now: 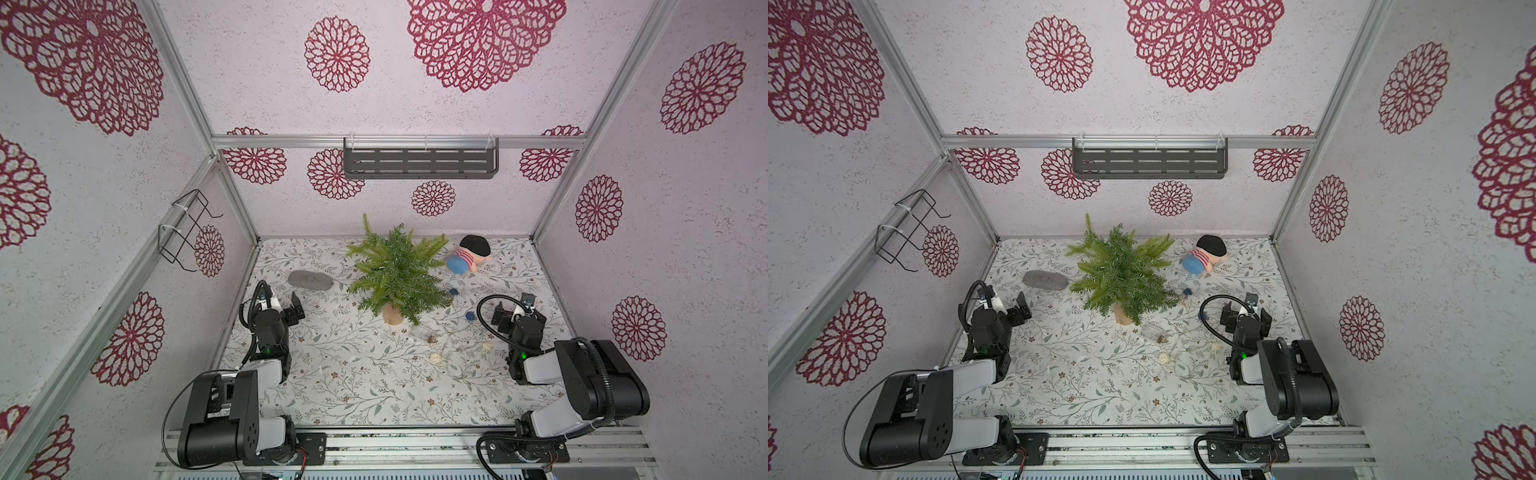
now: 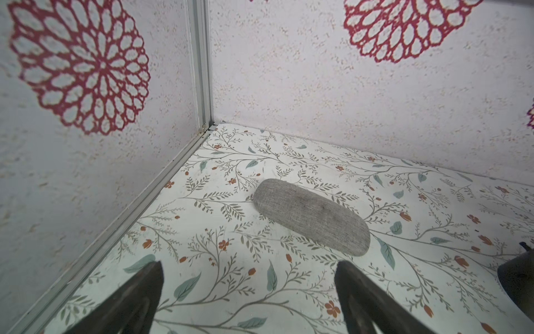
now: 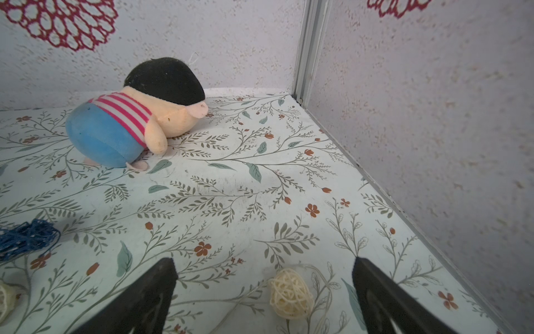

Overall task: Remove string lights from the small christmas tree
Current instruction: Reset both arms

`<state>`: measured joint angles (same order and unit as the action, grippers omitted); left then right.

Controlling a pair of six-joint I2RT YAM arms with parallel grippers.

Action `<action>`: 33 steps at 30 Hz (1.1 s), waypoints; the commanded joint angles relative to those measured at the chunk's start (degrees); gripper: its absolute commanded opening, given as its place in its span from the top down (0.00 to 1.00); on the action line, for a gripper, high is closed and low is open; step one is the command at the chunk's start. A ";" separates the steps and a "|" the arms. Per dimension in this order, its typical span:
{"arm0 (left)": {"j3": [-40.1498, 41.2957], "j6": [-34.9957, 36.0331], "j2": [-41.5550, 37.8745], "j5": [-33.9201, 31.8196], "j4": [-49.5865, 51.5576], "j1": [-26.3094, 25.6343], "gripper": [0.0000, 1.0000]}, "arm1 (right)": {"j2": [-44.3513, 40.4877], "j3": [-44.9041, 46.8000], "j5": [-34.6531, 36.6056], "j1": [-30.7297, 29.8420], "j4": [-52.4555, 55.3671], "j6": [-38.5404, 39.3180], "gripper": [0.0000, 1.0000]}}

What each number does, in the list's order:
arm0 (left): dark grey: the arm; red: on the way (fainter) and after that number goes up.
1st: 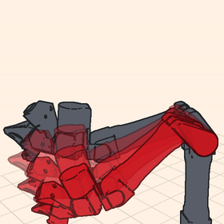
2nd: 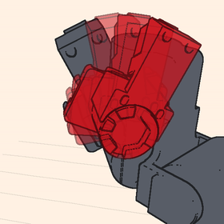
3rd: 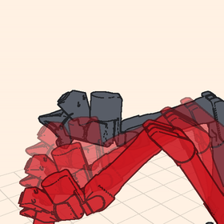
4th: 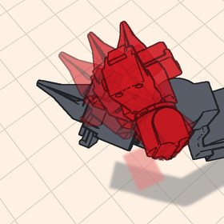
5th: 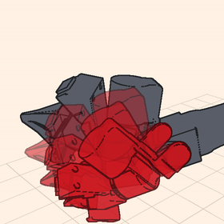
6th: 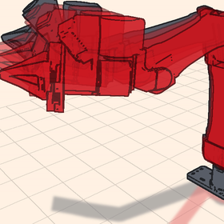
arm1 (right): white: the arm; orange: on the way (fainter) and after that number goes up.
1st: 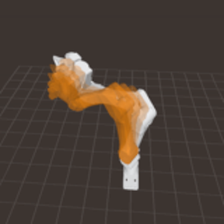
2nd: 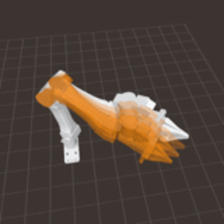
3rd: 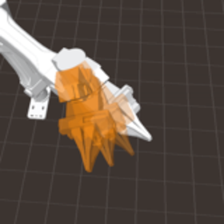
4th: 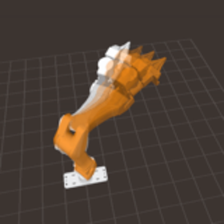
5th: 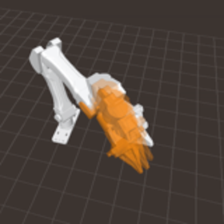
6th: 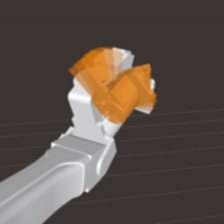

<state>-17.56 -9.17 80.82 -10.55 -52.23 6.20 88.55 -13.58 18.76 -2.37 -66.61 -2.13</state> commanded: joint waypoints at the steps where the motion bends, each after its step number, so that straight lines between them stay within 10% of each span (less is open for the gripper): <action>1: 1.74 1.34 6.37 1.33 -12.34 1.01 0.03 | -0.65 -0.48 0.19 -0.13 -2.74 -0.33 0.01; 12: -6.63 0.43 8.30 -3.13 1.92 0.75 0.03 | -0.66 -0.51 0.13 -0.17 -2.78 -0.35 0.01; 18: -5.99 2.41 8.11 15.59 0.60 4.25 0.03 | -0.66 -0.54 0.21 -0.18 -2.74 -0.35 0.01; 33: -5.97 2.19 8.17 15.12 0.76 4.31 0.03 | -0.62 -0.52 0.18 -0.18 -2.80 -0.29 0.01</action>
<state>-24.01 -8.25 89.21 3.79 -51.11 10.50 88.55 -13.58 18.76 -2.37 -66.61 -2.13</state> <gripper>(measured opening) 0.972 0.989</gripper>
